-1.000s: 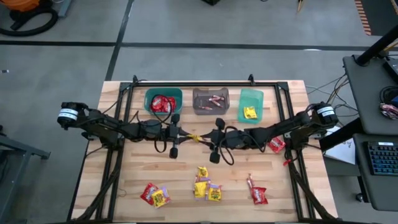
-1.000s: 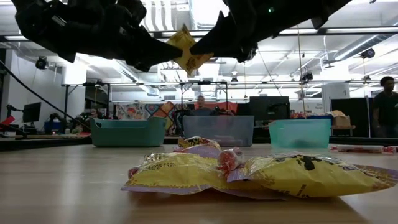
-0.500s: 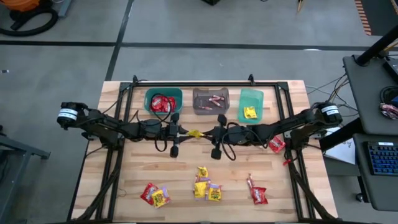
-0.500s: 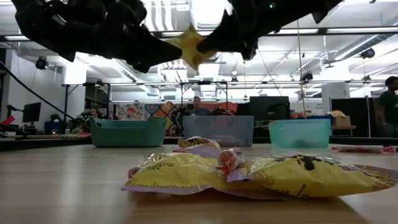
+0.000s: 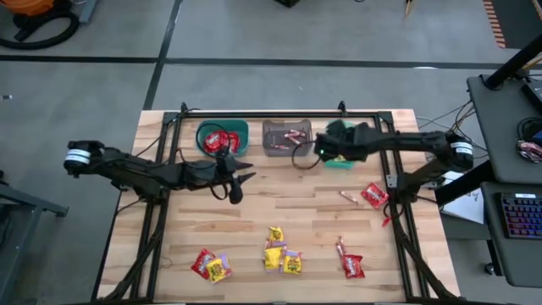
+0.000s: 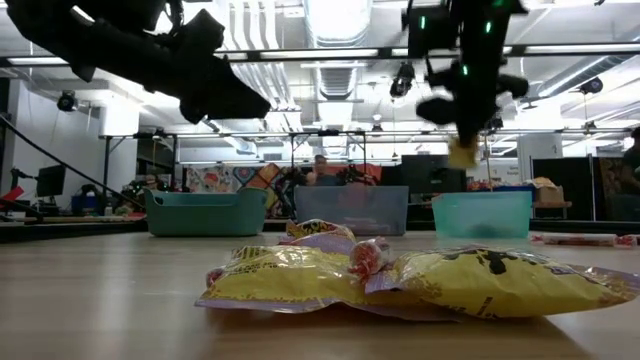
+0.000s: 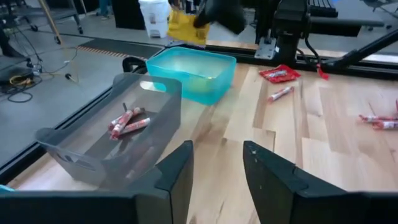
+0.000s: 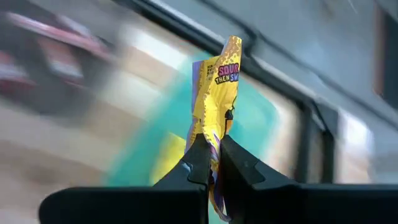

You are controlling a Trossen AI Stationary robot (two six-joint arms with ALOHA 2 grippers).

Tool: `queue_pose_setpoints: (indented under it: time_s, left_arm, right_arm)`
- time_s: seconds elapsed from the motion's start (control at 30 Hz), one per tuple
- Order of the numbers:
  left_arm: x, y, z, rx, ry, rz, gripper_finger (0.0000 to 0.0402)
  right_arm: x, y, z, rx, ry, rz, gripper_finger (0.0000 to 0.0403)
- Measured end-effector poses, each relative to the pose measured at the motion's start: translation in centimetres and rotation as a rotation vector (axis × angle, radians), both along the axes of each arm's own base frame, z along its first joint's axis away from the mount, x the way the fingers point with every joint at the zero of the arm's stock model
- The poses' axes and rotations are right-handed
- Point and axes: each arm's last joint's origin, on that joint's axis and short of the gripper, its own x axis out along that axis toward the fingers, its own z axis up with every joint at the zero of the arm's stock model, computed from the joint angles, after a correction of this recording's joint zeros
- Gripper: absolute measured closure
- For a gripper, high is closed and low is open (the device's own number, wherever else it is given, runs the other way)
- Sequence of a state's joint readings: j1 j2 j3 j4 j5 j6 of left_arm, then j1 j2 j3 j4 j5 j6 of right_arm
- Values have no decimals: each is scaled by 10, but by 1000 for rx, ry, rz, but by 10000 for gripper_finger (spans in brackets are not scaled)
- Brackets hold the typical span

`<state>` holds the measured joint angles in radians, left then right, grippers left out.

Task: Sort candy
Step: Put the yellow candy into the light green bin, then put the red candy into the green bin

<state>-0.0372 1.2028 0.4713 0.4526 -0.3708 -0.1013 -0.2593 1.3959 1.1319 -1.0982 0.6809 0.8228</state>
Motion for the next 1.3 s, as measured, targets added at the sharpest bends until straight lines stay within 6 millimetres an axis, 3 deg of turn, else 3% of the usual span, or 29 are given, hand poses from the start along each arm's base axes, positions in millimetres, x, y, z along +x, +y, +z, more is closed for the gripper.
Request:
queue_pose_setpoints:
  time_s: [0.17, 0.3, 0.47, 0.6, 0.77, 0.97, 1.3]
  left_arm:
    - [-1, 0, 3, -8, -16, 6, 276]
    - [-2, 0, 5, -60, -43, 19, 276]
    - [-5, -3, 5, -198, -76, 41, 276]
    - [-10, -17, 1, -310, -36, 3, 276]
    - [-17, -50, -5, -440, 20, -75, 276]
    - [-26, -87, -11, -504, 39, -130, 276]
    - [-33, -118, -28, -575, 100, -168, 276]
  right_arm:
    - [-6, -25, -27, 62, 51, -87, 385]
    - [-6, -35, -39, 80, 107, -105, 352]
    - [0, -41, -42, 67, 101, -61, 307]
    - [6, -38, -33, 54, 54, 8, 289]
    - [17, -17, -18, 65, -35, 126, 290]
    - [37, 24, -10, 33, -145, 299, 287]
    - [69, 98, -3, -2, -430, 643, 290]
